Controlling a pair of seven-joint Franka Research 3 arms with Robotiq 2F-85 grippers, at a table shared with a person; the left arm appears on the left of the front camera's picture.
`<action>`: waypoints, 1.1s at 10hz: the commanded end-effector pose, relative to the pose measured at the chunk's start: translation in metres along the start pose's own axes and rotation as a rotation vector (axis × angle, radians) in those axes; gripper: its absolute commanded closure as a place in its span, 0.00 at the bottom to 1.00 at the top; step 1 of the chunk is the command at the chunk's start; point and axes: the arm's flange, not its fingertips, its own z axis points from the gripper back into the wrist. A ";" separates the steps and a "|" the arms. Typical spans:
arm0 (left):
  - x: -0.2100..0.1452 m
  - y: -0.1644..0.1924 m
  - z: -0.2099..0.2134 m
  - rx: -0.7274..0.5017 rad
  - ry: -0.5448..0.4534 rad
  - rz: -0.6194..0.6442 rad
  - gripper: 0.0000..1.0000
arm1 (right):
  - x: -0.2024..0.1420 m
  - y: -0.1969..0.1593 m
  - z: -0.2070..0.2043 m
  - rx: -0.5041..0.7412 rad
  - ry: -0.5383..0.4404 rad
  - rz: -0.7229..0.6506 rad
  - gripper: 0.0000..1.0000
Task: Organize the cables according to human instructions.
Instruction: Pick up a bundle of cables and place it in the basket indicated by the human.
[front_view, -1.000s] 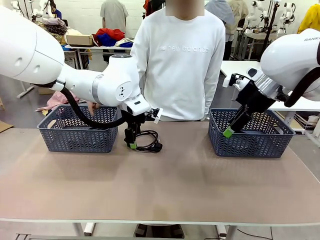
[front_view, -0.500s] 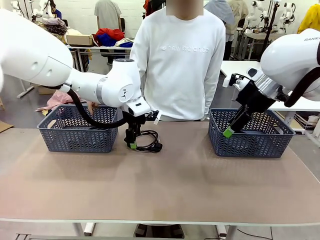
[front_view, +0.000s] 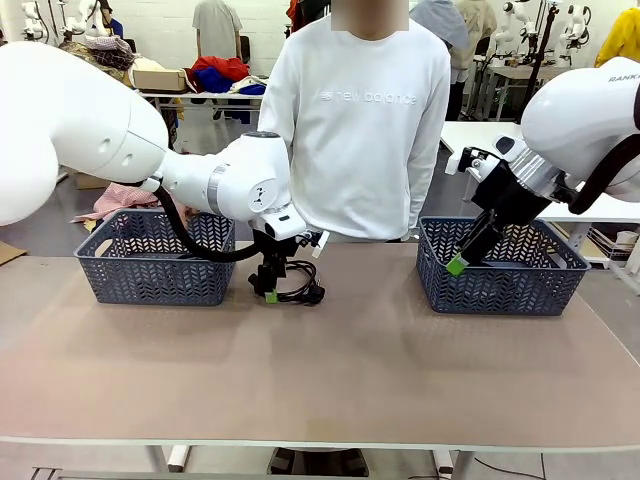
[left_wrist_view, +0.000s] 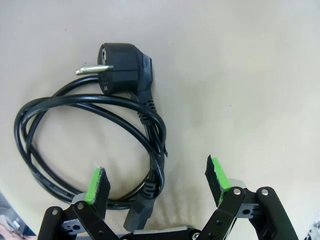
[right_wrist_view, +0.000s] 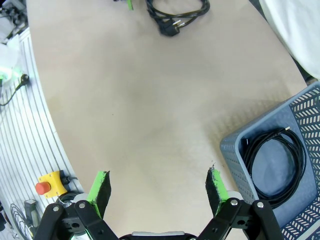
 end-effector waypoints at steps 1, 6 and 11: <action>0.001 0.003 0.001 -0.025 0.030 -0.009 0.00 | 0.002 -0.001 0.002 -0.001 0.002 0.002 0.00; 0.000 0.003 -0.014 -0.064 0.023 -0.008 0.00 | 0.002 -0.001 0.002 -0.001 0.002 0.002 0.00; 0.003 -0.003 -0.013 -0.123 0.004 -0.034 0.00 | 0.002 -0.001 0.002 -0.001 0.002 0.002 0.00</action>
